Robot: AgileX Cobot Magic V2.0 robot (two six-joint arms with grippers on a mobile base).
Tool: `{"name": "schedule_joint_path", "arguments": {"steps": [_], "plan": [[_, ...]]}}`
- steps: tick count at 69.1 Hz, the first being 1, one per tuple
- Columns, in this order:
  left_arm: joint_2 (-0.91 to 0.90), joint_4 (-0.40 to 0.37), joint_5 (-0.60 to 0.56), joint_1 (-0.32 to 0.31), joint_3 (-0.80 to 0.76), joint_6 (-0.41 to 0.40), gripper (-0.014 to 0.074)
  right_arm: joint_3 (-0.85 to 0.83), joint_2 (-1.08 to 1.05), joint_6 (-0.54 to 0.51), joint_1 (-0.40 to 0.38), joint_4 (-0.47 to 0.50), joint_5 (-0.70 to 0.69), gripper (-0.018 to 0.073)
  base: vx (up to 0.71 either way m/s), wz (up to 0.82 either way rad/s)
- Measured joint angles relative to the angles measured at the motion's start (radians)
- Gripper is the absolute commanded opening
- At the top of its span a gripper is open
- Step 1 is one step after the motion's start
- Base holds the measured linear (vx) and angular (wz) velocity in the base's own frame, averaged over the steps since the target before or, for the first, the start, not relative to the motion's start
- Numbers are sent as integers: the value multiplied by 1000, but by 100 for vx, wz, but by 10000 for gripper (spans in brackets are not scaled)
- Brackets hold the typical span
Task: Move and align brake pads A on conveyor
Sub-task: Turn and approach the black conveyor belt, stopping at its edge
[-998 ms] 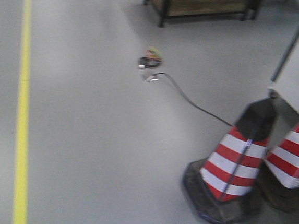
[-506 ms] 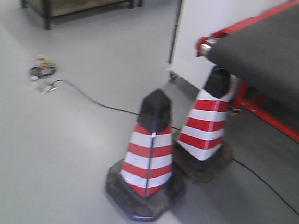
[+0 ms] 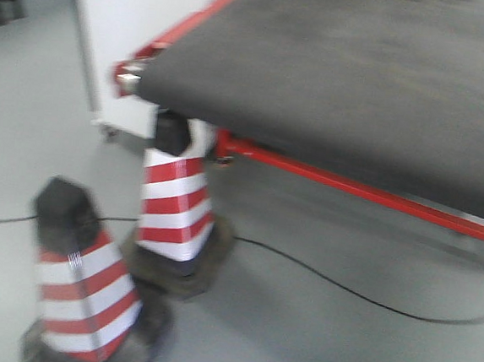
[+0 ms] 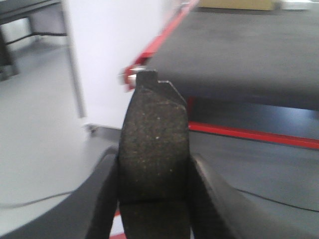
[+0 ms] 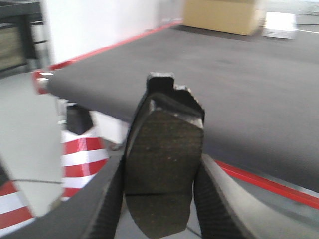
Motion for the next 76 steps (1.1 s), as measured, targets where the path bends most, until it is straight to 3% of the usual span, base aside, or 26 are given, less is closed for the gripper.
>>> {"name": "schedule_joint_path", "arguments": {"steps": [33, 76], "plan": [[0, -1, 0, 0, 0, 0, -6, 0, 0, 0, 0, 0, 0, -8, 10, -69], [0, -2, 0, 0, 0, 0, -6, 0, 0, 0, 0, 0, 0, -8, 7, -18]]}}
